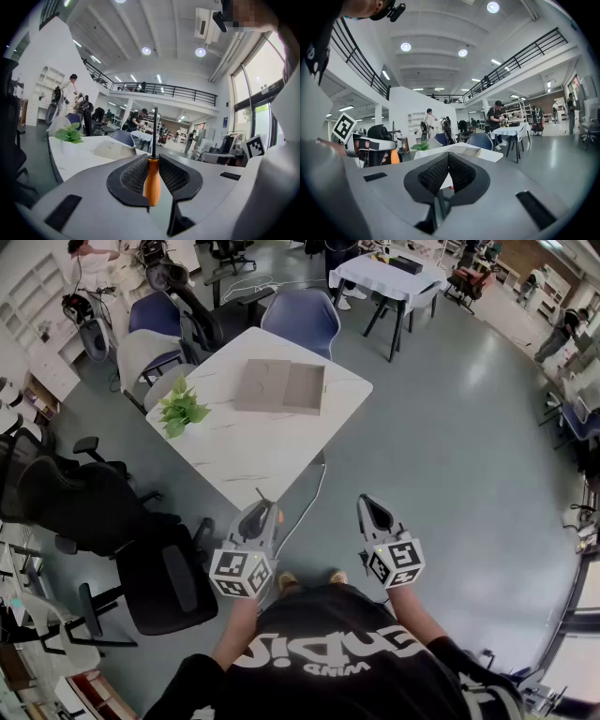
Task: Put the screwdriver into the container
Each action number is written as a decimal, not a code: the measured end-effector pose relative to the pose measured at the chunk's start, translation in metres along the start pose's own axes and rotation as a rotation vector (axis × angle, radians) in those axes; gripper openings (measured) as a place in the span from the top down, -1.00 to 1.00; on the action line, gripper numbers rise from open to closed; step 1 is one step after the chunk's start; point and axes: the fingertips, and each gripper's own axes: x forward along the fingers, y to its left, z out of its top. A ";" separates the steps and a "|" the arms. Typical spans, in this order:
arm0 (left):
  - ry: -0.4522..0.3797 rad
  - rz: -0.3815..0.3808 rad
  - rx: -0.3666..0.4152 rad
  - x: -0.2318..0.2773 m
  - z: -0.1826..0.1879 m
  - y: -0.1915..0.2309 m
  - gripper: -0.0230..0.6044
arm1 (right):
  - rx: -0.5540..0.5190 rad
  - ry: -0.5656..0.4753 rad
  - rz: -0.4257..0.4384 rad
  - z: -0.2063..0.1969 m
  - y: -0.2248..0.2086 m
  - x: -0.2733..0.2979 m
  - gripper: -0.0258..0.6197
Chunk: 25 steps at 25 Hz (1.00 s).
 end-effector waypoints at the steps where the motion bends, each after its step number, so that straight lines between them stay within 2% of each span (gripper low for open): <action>1: -0.001 0.001 0.000 0.000 0.001 -0.001 0.66 | 0.006 0.000 0.003 0.000 0.001 0.000 0.88; 10: -0.018 0.016 0.006 0.005 0.003 -0.010 0.66 | 0.011 0.015 0.075 -0.003 0.008 -0.002 0.88; 19: -0.031 0.034 0.028 0.012 0.010 -0.034 0.66 | 0.017 0.029 0.101 -0.004 -0.008 -0.012 0.88; 25: -0.039 0.071 0.021 0.013 0.006 -0.054 0.66 | 0.049 0.024 0.142 -0.011 -0.020 -0.021 0.88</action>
